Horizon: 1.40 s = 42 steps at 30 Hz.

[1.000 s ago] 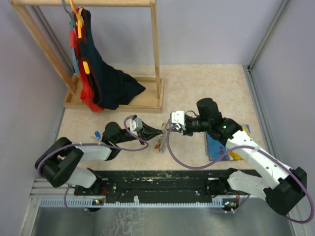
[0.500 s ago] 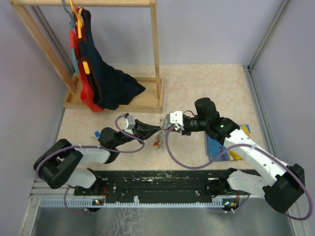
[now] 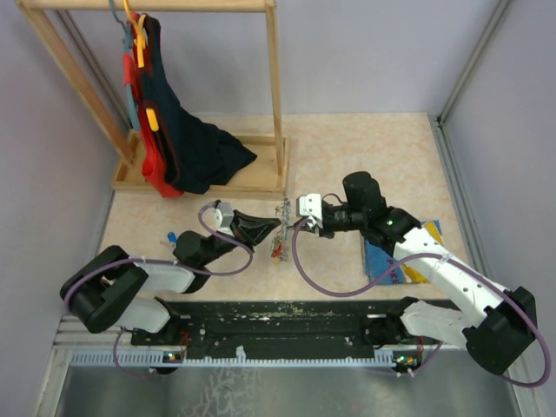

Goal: Remove the keys from the keyring

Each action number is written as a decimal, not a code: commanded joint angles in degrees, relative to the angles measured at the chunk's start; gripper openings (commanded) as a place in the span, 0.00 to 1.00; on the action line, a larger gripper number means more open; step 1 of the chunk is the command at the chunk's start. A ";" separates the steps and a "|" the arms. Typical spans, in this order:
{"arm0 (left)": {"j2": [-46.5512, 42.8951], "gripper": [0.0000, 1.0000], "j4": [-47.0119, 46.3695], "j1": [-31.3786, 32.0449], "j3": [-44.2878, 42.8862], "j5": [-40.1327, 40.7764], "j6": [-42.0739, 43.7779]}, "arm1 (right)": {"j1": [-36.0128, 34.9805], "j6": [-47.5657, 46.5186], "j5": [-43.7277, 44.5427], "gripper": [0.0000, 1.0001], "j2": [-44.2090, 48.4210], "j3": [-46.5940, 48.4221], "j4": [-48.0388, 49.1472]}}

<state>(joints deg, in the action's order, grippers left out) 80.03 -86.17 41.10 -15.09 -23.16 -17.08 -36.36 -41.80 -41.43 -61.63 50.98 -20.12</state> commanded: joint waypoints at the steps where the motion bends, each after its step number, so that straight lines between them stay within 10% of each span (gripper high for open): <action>1: -0.50 0.00 -6.95 0.36 0.63 8.96 -0.48 | -0.41 0.93 -2.87 0.00 0.42 0.98 -0.58; 20: -3.25 0.00 13.06 1.33 -2.87 12.62 6.83 | 0.17 3.32 -2.39 0.00 1.68 4.06 -1.77; 31: -0.39 0.00 4.87 1.27 -1.44 4.90 5.61 | 0.45 6.41 3.82 0.00 2.14 3.60 1.19; 42: -3.53 0.31 4.56 -0.14 -0.47 -5.70 9.15 | 0.77 6.05 3.20 0.00 2.55 3.61 0.80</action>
<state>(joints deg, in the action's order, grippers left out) 79.35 -78.52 42.02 -16.32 -23.77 -10.46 -36.07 -36.16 -37.43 -60.84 51.90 -21.41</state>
